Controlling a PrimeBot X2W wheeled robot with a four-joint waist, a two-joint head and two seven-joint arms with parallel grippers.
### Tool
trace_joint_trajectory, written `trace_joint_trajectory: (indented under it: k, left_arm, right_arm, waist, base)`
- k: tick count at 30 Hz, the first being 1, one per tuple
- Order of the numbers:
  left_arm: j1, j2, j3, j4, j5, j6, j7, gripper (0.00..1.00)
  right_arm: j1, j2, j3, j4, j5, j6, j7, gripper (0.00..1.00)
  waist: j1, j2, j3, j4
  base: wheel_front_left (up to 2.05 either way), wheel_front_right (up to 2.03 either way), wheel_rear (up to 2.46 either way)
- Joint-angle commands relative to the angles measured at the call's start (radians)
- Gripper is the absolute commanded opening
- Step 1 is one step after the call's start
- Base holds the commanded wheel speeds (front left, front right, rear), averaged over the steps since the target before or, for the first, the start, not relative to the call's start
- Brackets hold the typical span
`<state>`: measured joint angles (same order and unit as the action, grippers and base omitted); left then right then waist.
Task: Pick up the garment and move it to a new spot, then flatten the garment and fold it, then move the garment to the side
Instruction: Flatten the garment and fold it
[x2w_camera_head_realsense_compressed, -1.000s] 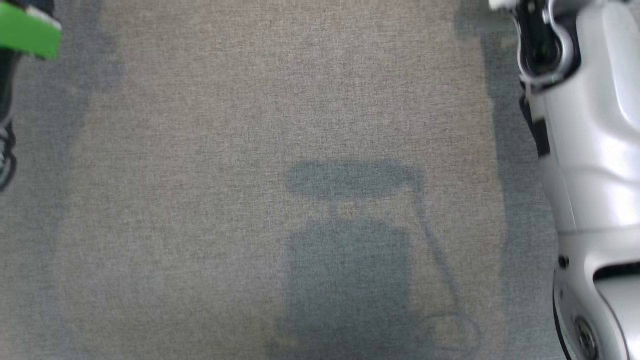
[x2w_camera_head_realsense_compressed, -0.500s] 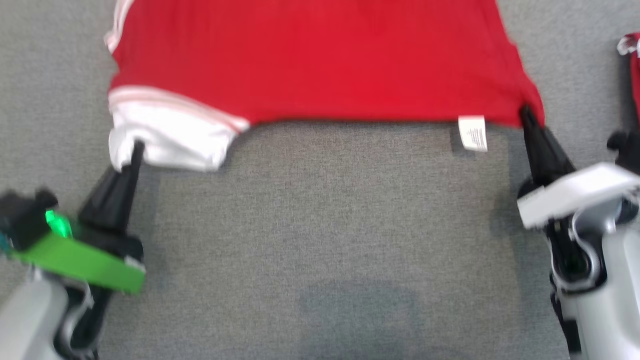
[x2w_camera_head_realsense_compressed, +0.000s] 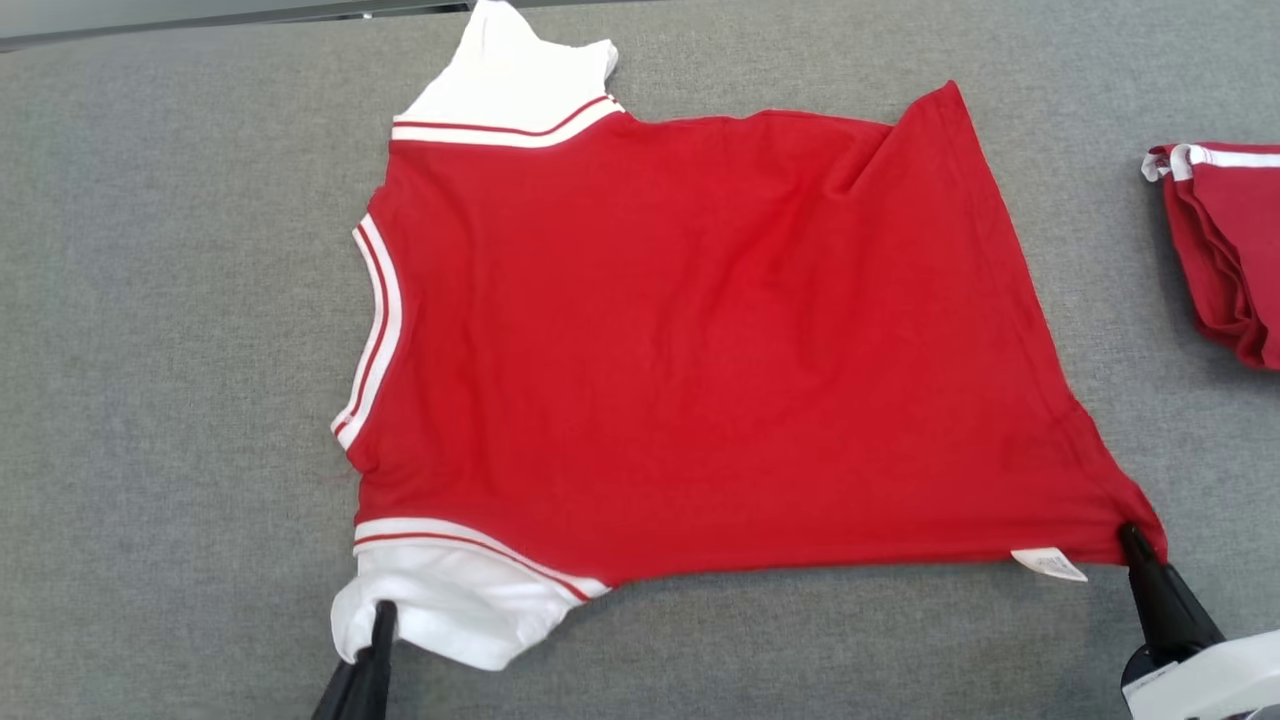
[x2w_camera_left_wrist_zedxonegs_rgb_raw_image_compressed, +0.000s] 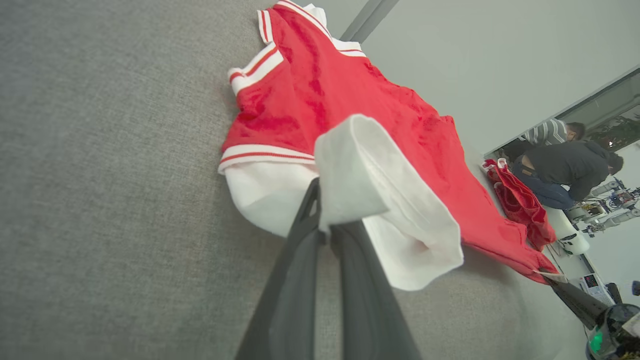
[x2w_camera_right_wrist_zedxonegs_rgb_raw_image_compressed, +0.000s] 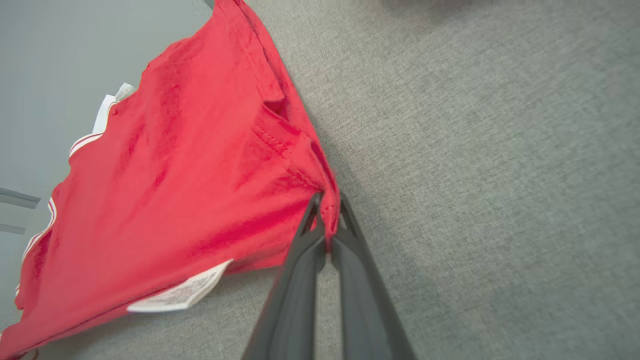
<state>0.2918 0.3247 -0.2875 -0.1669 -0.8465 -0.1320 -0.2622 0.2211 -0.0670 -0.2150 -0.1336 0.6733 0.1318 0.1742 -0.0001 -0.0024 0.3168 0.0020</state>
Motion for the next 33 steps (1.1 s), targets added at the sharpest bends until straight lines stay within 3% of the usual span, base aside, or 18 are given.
trace_joint_trajectory:
  k: [1,7,17,21,28,29,32,33]
  left_arm:
    - [0.011,0.009,0.008,-0.007,-0.006,0.003,-0.003,0.00]
    - [-0.019,0.068,-0.012,-0.062,-0.026,0.002,0.037,0.00]
    - [-0.181,0.202,0.074,-0.203,-0.137,0.040,0.240,0.00]
    - [-0.303,0.219,0.073,-0.148,-0.145,0.061,0.308,0.00]
    - [-0.526,0.173,0.005,0.041,-0.159,0.048,0.390,0.00]
    - [-0.552,0.166,-0.003,0.070,-0.156,0.044,0.397,0.00]
    - [-0.613,0.149,-0.044,0.153,-0.154,0.034,0.432,0.00]
    - [-0.635,0.143,-0.054,0.172,-0.151,0.029,0.434,0.00]
  right_arm:
    - [-0.006,-0.002,-0.007,-0.013,0.007,-0.002,-0.007,0.00]
    - [-0.044,0.008,0.026,-0.058,0.036,-0.001,0.008,0.00]
    - [-0.215,0.011,0.066,-0.090,0.012,-0.001,0.112,0.00]
    - [-0.295,0.014,0.053,-0.040,-0.020,-0.001,0.152,0.00]
    - [-0.379,0.015,0.045,0.069,-0.062,-0.001,0.164,0.00]
    - [-0.390,0.015,0.048,0.082,-0.063,-0.001,0.156,0.21]
    - [-0.415,0.015,0.056,0.119,-0.077,-0.001,0.137,0.46]
    - [-0.425,0.014,0.057,0.130,-0.079,-0.001,0.130,0.81]
  waist:
    - [0.0001,0.0024,0.011,-0.007]
    - [0.0001,0.0024,0.043,-0.028]
    - [0.0001,0.0024,0.099,-0.061]
    - [0.0001,0.0024,0.101,-0.058]
    - [0.0001,0.0024,0.093,-0.036]
    - [0.0001,0.0024,0.092,-0.035]
    - [0.0001,0.0024,0.090,-0.032]
    - [0.0001,0.0024,0.090,-0.033]
  base:
    - [0.00,0.00,0.00]
    - [0.00,0.00,0.00]
    - [0.00,0.00,0.00]
    - [0.00,0.00,0.00]
    - [0.00,0.00,0.00]
    - [0.00,0.00,0.00]
    - [0.00,0.00,0.00]
    - [0.00,0.00,0.00]
